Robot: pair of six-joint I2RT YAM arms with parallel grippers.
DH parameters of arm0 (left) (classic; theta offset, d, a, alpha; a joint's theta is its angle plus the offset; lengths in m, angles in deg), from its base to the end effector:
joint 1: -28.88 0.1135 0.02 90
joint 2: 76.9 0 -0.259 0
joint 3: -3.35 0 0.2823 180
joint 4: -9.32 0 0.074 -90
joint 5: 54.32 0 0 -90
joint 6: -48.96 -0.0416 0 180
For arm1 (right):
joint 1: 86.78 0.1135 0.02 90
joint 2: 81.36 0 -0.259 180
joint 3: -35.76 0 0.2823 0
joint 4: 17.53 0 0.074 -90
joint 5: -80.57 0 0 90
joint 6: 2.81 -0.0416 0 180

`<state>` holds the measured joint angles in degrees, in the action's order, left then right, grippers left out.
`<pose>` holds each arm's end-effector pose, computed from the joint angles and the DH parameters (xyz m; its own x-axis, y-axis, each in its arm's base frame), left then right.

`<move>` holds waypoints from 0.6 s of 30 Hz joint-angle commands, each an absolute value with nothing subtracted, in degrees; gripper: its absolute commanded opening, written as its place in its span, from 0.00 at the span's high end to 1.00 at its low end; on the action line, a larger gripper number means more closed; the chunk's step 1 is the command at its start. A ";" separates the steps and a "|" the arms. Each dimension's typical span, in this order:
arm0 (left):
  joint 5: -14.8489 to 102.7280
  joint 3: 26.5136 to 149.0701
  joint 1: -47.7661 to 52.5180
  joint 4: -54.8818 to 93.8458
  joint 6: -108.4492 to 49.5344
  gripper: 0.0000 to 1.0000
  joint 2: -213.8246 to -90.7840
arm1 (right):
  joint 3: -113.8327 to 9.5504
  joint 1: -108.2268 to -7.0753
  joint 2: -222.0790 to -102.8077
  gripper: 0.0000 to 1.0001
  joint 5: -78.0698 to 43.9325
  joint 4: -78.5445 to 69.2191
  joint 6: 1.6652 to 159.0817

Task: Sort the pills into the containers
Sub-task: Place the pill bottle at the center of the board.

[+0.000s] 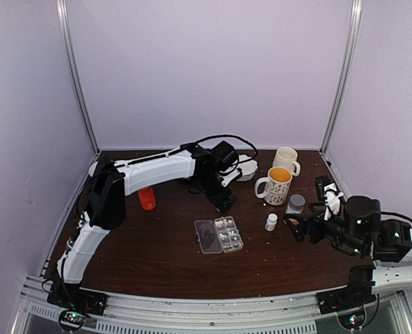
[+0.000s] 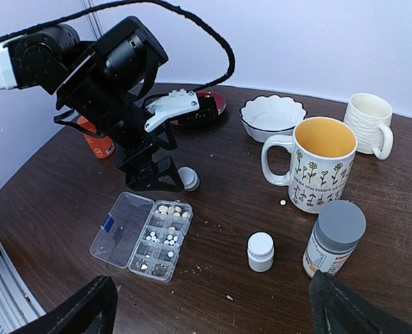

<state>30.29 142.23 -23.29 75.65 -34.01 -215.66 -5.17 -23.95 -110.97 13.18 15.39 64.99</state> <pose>0.3365 -0.4270 0.1792 -0.6504 0.6389 -0.4109 0.6887 0.7242 0.0359 0.0947 0.1494 0.2555 -0.4043 -0.0238 -0.9143 -0.5458 0.8085 0.2203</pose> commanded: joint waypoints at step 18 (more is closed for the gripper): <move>20.75 124.65 -22.96 65.55 -24.73 0.02 -188.86 | -12.07 -24.28 -124.06 0.00 9.83 16.31 55.67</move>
